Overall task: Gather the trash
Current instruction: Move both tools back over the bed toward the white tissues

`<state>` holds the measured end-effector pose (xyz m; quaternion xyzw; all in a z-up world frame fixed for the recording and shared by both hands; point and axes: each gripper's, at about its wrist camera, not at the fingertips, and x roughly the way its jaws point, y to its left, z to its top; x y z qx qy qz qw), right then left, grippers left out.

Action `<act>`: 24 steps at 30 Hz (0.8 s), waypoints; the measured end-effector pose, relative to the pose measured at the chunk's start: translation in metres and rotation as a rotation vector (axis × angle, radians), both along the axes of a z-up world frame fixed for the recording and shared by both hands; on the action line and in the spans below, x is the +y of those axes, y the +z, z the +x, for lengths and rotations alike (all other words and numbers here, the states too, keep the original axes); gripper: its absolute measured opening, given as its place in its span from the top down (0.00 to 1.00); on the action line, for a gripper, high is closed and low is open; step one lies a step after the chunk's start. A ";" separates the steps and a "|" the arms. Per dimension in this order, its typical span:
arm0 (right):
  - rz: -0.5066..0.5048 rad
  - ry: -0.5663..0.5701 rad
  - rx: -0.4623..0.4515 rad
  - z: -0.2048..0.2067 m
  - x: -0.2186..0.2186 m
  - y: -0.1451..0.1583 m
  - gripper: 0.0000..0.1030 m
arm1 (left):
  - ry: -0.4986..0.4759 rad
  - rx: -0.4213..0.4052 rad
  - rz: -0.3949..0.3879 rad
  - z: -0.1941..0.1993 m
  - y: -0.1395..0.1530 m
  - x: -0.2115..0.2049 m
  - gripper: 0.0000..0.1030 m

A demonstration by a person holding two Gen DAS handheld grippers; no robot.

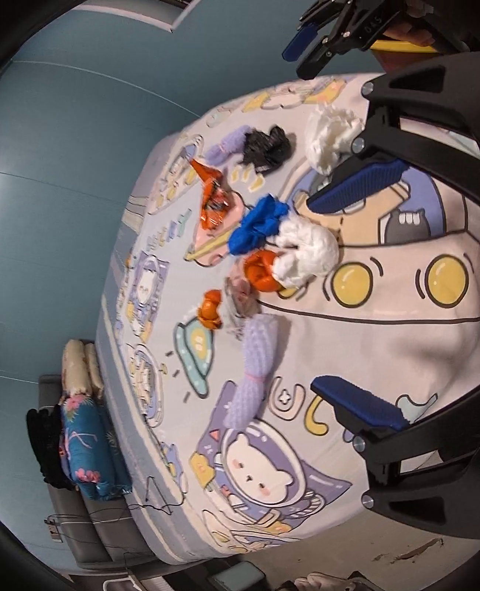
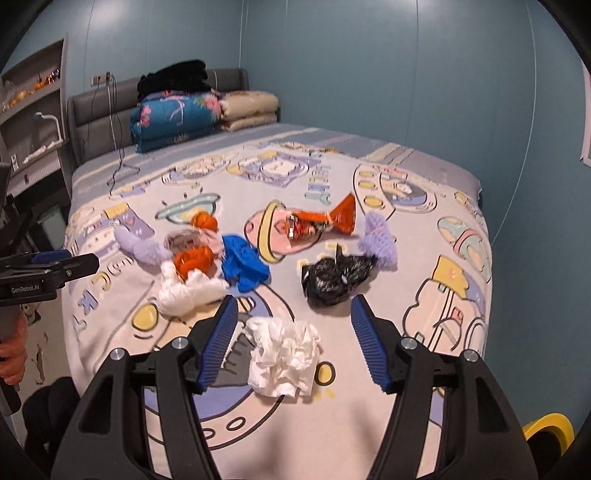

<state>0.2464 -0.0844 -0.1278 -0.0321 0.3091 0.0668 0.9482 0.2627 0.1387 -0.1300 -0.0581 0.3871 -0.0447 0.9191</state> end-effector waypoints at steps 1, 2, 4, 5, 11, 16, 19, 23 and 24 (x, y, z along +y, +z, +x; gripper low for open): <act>0.002 0.001 0.012 0.003 0.000 -0.005 0.42 | -0.002 0.012 -0.001 0.003 -0.006 -0.001 0.16; 0.003 0.002 0.026 0.006 0.000 -0.011 0.42 | -0.005 0.020 -0.004 0.005 -0.010 -0.002 0.16; -0.003 0.002 0.047 0.011 0.000 -0.019 0.42 | -0.014 0.038 -0.008 0.011 -0.019 -0.005 0.16; -0.002 0.003 0.060 0.013 0.000 -0.024 0.42 | -0.018 0.044 -0.008 0.014 -0.023 -0.006 0.16; -0.010 -0.006 0.106 0.024 -0.002 -0.042 0.42 | -0.032 0.089 -0.025 0.033 -0.044 -0.015 0.16; -0.030 -0.006 0.135 0.032 0.000 -0.054 0.42 | -0.038 0.123 -0.027 0.049 -0.061 -0.022 0.16; -0.029 0.001 0.157 0.038 0.001 -0.061 0.42 | -0.036 0.142 -0.045 0.059 -0.068 -0.022 0.16; -0.043 0.008 0.174 0.044 0.004 -0.069 0.42 | -0.028 0.162 -0.078 0.071 -0.077 -0.021 0.16; -0.044 0.010 0.179 0.046 0.005 -0.070 0.42 | -0.026 0.164 -0.084 0.073 -0.078 -0.021 0.16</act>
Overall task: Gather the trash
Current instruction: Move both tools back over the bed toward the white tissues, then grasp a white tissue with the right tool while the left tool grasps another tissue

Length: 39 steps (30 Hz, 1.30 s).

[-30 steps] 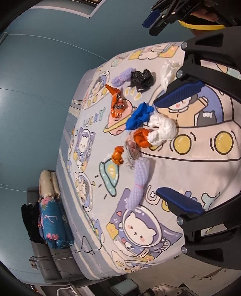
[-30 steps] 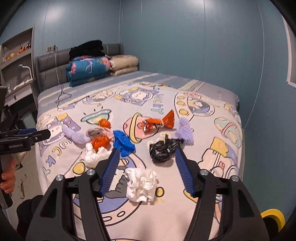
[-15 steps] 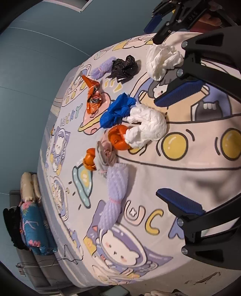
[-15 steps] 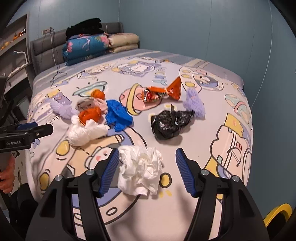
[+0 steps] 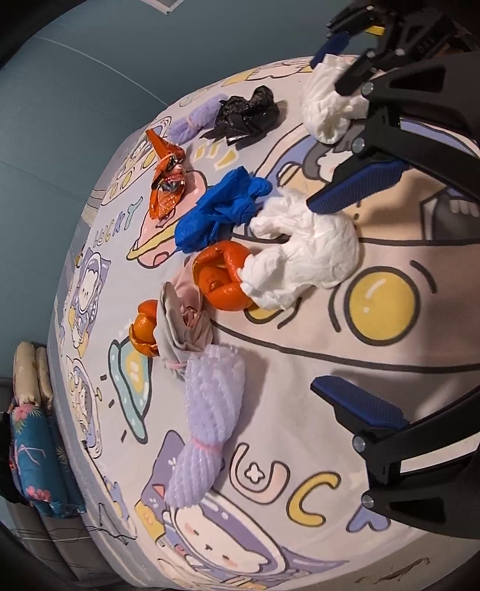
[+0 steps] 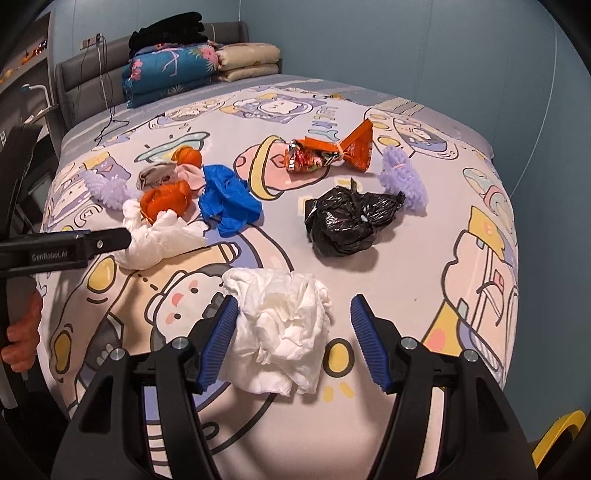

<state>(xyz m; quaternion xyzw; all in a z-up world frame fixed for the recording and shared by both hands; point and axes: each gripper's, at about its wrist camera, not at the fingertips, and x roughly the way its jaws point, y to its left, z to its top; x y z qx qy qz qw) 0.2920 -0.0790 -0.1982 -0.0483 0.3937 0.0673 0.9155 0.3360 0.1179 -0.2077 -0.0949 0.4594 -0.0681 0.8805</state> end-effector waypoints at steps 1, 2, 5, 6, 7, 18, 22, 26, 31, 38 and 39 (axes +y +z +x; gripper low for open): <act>-0.001 0.001 0.004 0.001 0.001 -0.002 0.42 | 0.001 0.000 -0.004 0.001 -0.001 0.000 0.17; -0.004 0.001 0.010 0.003 0.002 -0.004 0.42 | 0.003 -0.002 -0.010 0.003 -0.001 0.000 0.17; -0.007 0.002 0.023 0.008 0.005 -0.009 0.42 | 0.005 -0.004 -0.024 0.007 -0.003 0.001 0.17; -0.010 0.003 0.027 0.010 0.007 -0.010 0.42 | 0.008 -0.003 -0.028 0.009 -0.003 0.001 0.17; -0.011 0.004 0.030 0.012 0.008 -0.012 0.42 | 0.009 -0.003 -0.031 0.010 -0.004 0.002 0.17; -0.020 -0.002 0.058 0.023 0.014 -0.026 0.53 | -0.011 -0.011 -0.069 0.013 -0.016 0.001 0.42; -0.029 -0.009 0.060 0.025 0.014 -0.028 0.58 | -0.010 -0.025 -0.077 0.011 -0.016 0.001 0.61; -0.022 -0.014 0.054 0.025 0.014 -0.027 0.67 | -0.014 -0.029 -0.079 0.011 -0.014 0.001 0.73; 0.006 -0.026 0.047 0.023 0.010 -0.022 0.71 | -0.005 -0.042 -0.075 0.007 -0.008 0.000 0.83; 0.026 -0.044 0.006 0.012 0.003 -0.003 0.71 | 0.002 -0.055 -0.085 -0.004 0.003 0.000 0.86; 0.029 -0.046 -0.002 0.010 0.001 0.001 0.71 | 0.005 -0.059 -0.085 -0.006 0.004 0.001 0.86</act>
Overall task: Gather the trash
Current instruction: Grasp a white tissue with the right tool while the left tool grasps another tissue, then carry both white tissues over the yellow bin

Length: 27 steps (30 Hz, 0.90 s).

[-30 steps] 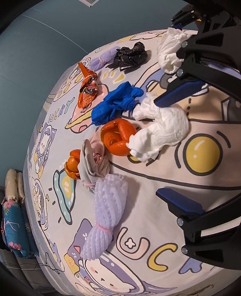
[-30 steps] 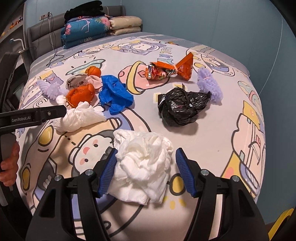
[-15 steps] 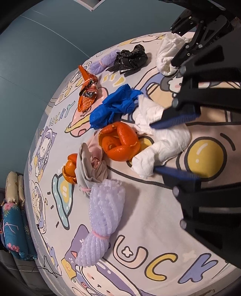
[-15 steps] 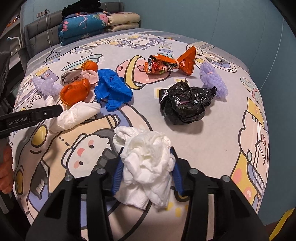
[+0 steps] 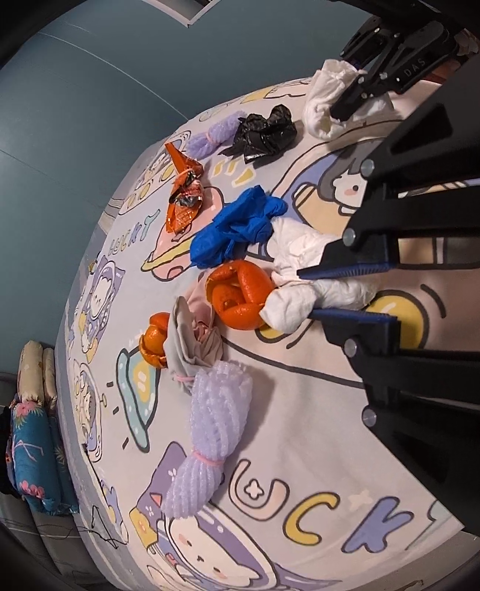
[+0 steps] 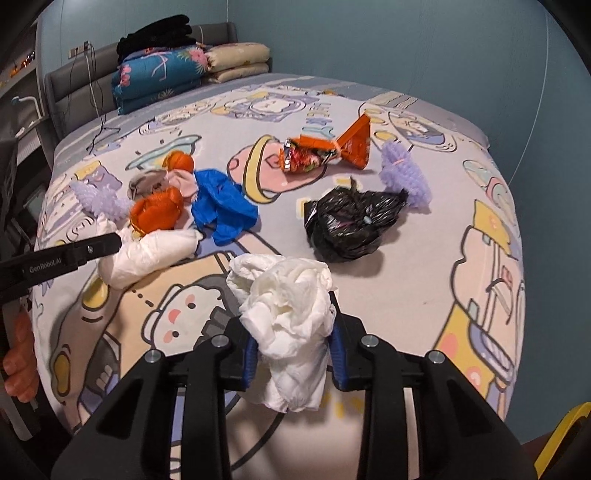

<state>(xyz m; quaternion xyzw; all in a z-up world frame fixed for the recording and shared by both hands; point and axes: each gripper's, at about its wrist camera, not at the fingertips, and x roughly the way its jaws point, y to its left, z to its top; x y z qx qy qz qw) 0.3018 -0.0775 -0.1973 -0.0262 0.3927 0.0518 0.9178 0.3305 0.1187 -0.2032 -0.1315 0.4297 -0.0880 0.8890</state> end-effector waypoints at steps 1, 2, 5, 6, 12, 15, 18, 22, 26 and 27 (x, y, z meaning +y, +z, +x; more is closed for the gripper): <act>0.001 -0.001 -0.006 -0.002 -0.001 0.003 0.71 | 0.002 -0.005 -0.005 -0.002 0.002 0.001 0.86; 0.002 0.000 -0.011 -0.004 -0.001 0.005 0.71 | 0.005 -0.011 -0.012 -0.005 0.006 0.002 0.86; 0.006 -0.002 -0.024 -0.011 -0.003 0.013 0.71 | 0.010 -0.033 -0.011 -0.014 0.016 0.005 0.86; 0.008 -0.001 -0.028 -0.013 -0.003 0.015 0.71 | 0.011 -0.040 -0.005 -0.016 0.019 0.005 0.86; 0.023 0.001 -0.053 -0.027 -0.007 0.030 0.71 | 0.017 -0.064 0.003 -0.032 0.037 0.006 0.86; 0.021 0.008 -0.068 -0.035 -0.008 0.038 0.71 | 0.015 -0.085 0.011 -0.041 0.047 0.004 0.86; 0.018 0.011 -0.082 -0.042 -0.010 0.045 0.71 | 0.014 -0.103 0.019 -0.049 0.057 0.002 0.86; 0.021 0.008 -0.111 -0.053 -0.014 0.059 0.71 | 0.007 -0.128 0.026 -0.060 0.070 -0.003 0.86; 0.025 0.001 -0.134 -0.065 -0.020 0.071 0.71 | -0.012 -0.164 0.037 -0.073 0.086 -0.011 0.86; 0.024 -0.001 -0.140 -0.068 -0.021 0.073 0.71 | -0.018 -0.171 0.036 -0.075 0.090 -0.013 0.86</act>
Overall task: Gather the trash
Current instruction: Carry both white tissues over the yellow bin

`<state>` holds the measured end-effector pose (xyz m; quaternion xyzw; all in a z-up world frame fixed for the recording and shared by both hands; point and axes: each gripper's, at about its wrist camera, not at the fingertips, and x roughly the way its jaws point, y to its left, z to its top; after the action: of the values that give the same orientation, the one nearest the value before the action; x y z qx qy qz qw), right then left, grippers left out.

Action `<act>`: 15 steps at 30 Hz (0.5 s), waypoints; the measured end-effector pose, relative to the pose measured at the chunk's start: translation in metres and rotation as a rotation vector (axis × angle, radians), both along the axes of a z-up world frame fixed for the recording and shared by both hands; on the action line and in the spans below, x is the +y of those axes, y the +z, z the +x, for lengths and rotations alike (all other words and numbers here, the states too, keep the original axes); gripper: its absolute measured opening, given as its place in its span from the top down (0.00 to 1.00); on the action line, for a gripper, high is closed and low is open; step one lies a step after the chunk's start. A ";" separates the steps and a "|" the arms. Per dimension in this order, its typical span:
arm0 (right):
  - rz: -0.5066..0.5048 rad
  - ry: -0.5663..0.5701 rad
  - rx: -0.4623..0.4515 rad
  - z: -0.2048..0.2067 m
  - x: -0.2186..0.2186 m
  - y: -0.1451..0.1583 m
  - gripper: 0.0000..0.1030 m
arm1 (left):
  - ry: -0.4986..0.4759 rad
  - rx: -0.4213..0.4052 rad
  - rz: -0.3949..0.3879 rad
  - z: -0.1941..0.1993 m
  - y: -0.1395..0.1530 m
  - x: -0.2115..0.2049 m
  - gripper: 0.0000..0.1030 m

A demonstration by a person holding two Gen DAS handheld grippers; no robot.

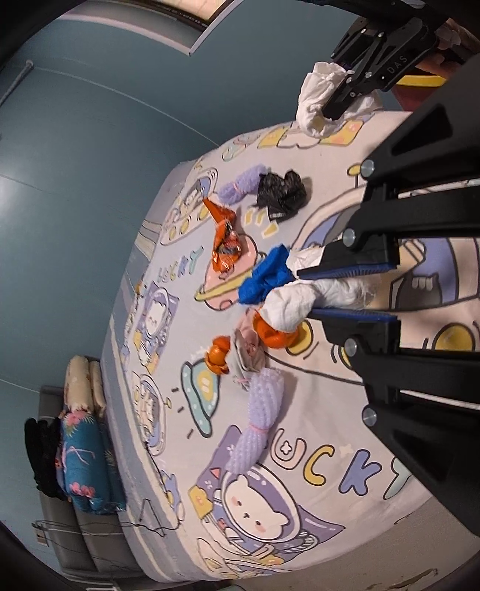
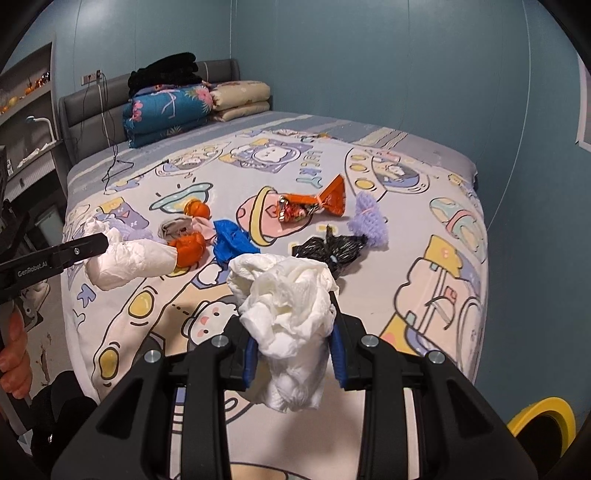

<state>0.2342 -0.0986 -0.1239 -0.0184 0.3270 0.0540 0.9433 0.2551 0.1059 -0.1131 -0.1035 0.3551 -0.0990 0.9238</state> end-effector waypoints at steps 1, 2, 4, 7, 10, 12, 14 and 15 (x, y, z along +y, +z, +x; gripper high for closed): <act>-0.001 -0.003 -0.007 -0.003 -0.002 0.003 0.71 | -0.005 -0.008 0.002 -0.003 0.004 -0.003 0.86; 0.000 -0.007 -0.015 -0.006 -0.005 0.007 0.71 | -0.008 -0.012 0.004 -0.005 0.007 -0.004 0.86; 0.003 -0.017 -0.029 -0.011 -0.009 0.013 0.71 | -0.018 -0.025 0.008 -0.009 0.014 -0.009 0.86; 0.007 -0.030 -0.051 -0.019 -0.018 0.022 0.71 | -0.030 -0.039 0.015 -0.014 0.022 -0.016 0.86; 0.013 -0.041 -0.070 -0.027 -0.026 0.030 0.71 | -0.045 -0.058 0.025 -0.021 0.030 -0.025 0.86; 0.014 -0.048 -0.084 -0.032 -0.030 0.034 0.71 | -0.057 -0.071 0.036 -0.026 0.036 -0.032 0.86; 0.013 -0.052 -0.093 -0.036 -0.035 0.038 0.71 | -0.067 -0.079 0.039 -0.029 0.041 -0.037 0.86; 0.013 -0.054 -0.099 -0.039 -0.037 0.040 0.71 | -0.071 -0.082 0.039 -0.030 0.043 -0.039 0.86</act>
<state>0.1949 -0.1359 -0.0840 -0.0060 0.2797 0.0296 0.9596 0.2251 0.0673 -0.0703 -0.0687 0.3224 -0.1290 0.9352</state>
